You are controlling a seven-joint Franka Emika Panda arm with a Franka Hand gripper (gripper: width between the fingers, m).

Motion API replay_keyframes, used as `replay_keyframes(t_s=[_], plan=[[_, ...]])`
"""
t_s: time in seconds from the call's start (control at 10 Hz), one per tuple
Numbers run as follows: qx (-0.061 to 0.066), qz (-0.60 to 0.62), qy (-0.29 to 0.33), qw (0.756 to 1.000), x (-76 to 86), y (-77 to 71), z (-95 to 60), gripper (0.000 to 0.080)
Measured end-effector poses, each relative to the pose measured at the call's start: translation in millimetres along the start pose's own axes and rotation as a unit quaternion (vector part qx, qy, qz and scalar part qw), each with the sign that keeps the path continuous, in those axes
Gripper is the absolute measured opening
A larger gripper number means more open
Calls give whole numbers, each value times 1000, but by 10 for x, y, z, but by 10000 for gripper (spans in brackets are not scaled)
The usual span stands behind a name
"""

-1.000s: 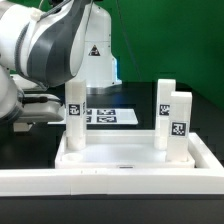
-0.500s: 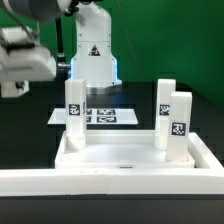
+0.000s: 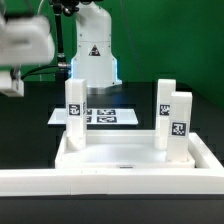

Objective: Assemble desk

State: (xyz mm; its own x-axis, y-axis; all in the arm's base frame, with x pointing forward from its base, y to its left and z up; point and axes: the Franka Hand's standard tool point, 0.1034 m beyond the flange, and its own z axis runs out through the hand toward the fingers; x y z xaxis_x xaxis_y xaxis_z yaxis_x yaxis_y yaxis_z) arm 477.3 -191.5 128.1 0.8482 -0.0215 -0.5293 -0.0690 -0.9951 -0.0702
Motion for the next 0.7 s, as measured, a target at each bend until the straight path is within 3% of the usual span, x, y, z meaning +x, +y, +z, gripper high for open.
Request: replay_keyframes(t_s=[0.1,0.2,0.3,0.6,0.7], plan=[[-1,-6,31,999,37,-44,-370,287],[-13,-24,87,996,109,7,-720,288],[-15,-36,128,991,140,67,-825,288],[-17,-14,224,974,187,82,-845,288],[-10,9,238,971,287,-128,-918,288]])
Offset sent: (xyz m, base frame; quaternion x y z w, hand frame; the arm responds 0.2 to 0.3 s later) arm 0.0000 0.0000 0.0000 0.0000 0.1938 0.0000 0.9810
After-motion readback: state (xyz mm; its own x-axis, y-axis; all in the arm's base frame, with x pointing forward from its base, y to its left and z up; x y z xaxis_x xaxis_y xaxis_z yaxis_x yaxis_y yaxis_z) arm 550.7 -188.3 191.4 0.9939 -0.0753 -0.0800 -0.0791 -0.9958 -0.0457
